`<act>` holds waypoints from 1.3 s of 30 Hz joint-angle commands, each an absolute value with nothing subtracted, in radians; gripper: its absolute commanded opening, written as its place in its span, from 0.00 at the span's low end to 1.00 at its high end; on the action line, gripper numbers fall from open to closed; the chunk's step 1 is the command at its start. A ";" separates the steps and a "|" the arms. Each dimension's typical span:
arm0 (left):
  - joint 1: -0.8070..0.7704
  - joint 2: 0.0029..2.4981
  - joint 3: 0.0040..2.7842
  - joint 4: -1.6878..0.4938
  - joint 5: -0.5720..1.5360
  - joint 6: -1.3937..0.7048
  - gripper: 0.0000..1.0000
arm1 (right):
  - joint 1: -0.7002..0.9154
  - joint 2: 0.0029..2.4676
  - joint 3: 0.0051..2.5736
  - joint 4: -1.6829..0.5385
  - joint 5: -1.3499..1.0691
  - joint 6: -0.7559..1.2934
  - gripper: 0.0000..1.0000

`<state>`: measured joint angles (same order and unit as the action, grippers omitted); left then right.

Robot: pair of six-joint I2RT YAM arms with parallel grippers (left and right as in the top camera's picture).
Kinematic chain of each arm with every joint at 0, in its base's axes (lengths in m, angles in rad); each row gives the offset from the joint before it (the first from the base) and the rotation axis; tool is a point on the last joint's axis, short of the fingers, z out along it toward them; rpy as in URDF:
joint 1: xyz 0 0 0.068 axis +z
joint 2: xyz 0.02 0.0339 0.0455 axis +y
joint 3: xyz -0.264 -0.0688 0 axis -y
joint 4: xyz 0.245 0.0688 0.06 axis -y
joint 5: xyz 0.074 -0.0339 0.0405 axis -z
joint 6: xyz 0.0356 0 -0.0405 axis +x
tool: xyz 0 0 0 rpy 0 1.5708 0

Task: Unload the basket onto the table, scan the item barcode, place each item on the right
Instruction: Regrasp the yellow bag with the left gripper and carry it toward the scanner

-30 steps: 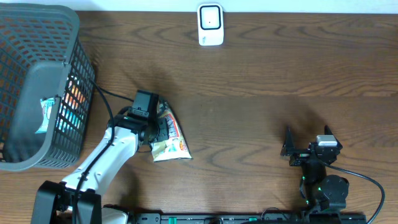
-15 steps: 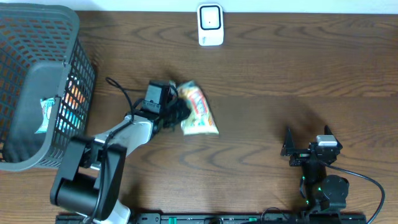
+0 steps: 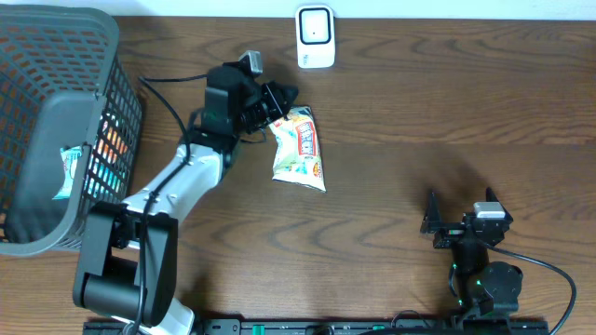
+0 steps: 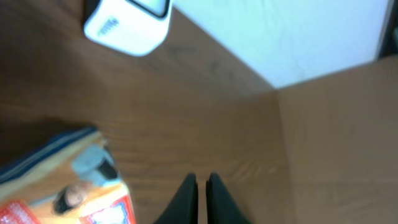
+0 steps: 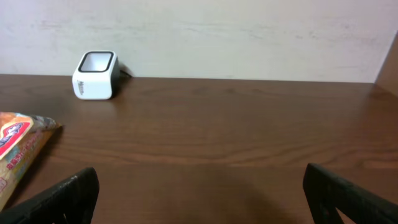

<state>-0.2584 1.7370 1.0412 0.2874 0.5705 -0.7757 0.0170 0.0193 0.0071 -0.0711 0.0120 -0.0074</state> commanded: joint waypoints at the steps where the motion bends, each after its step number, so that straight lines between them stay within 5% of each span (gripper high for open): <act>1: -0.232 1.731 1.139 -0.065 0.488 -0.601 0.07 | 0.015 0.018 0.006 -0.075 0.013 0.007 0.99; 4: -0.226 1.731 1.200 -0.385 0.295 -0.550 0.08 | 0.015 0.018 0.006 -0.075 0.013 0.007 0.99; 9: -0.263 1.741 1.206 -0.530 0.270 -0.553 0.07 | 0.015 0.018 0.006 -0.075 0.013 0.007 0.99; 18: -0.433 1.940 1.202 -0.429 0.198 -0.760 0.08 | 0.015 0.018 0.006 -0.075 0.012 0.007 0.99; 27: -0.461 2.018 1.271 0.087 0.338 -0.669 0.07 | 0.015 0.018 0.006 -0.075 0.013 0.006 0.99; 32: -0.460 1.989 1.412 0.044 0.490 -0.561 0.08 | 0.015 0.018 0.006 -0.075 0.013 0.007 0.99; 39: -0.425 1.740 1.433 -0.128 0.360 -0.465 0.08 | 0.015 0.018 0.006 -0.075 0.013 0.006 0.99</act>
<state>-0.4568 1.8931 1.4097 -0.0807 0.4397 -0.5480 0.0170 0.0196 0.0071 -0.0704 0.0120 -0.0074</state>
